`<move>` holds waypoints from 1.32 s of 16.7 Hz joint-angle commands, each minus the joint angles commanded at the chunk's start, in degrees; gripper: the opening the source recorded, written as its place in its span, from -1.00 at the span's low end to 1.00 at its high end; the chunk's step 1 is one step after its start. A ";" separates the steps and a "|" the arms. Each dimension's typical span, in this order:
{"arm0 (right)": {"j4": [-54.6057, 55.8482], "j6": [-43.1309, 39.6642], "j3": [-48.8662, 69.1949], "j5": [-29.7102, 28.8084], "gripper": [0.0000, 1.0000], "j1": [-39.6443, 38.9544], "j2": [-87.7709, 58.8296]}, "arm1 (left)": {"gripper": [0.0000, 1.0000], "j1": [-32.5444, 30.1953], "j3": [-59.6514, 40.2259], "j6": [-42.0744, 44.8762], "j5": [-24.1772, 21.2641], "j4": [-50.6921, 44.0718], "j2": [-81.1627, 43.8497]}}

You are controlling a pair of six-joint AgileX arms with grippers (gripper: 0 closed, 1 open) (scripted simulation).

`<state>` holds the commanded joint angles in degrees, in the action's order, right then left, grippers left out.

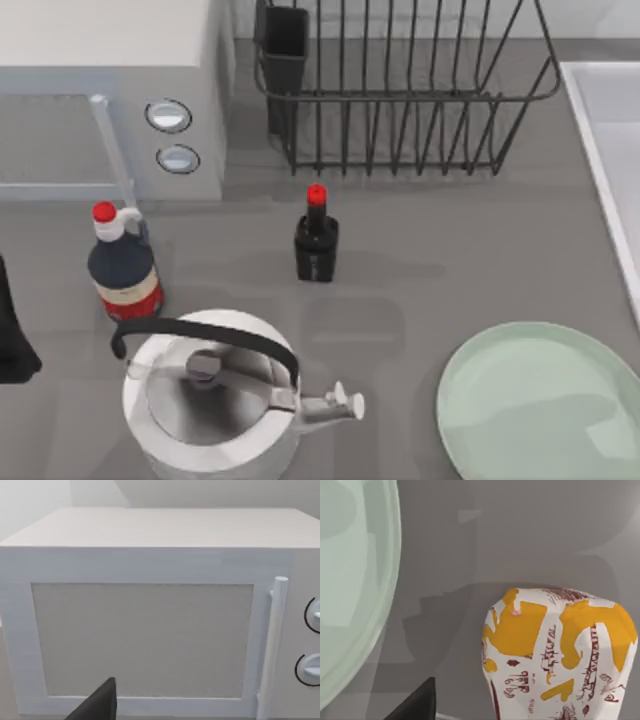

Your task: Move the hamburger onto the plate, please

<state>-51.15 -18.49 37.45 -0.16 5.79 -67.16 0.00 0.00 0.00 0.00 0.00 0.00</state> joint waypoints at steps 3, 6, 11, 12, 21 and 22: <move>-4.87 -1.76 3.57 -0.02 1.00 0.55 -6.35 | 1.00 0.00 0.00 0.00 0.00 0.00 0.00; -5.71 -2.09 4.24 -0.02 1.00 0.66 -7.46 | 1.00 0.00 0.00 0.00 0.00 0.00 0.00; -4.67 -1.96 3.48 -0.02 1.00 0.44 -7.80 | 1.00 0.00 0.00 0.00 0.00 0.00 0.00; -3.35 -1.92 2.74 -0.01 1.00 0.47 -8.53 | 1.00 0.00 0.00 0.00 0.00 0.00 0.00; 17.70 -1.77 -7.40 0.01 1.00 0.52 -19.17 | 1.00 0.00 0.00 0.00 0.00 0.00 0.00; 17.96 -1.77 -7.55 0.01 1.00 0.52 -19.34 | 1.00 0.00 0.00 0.00 0.00 0.00 0.00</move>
<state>-33.19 -20.26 29.90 -0.15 6.31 -86.50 0.00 0.00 0.00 0.00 0.00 0.00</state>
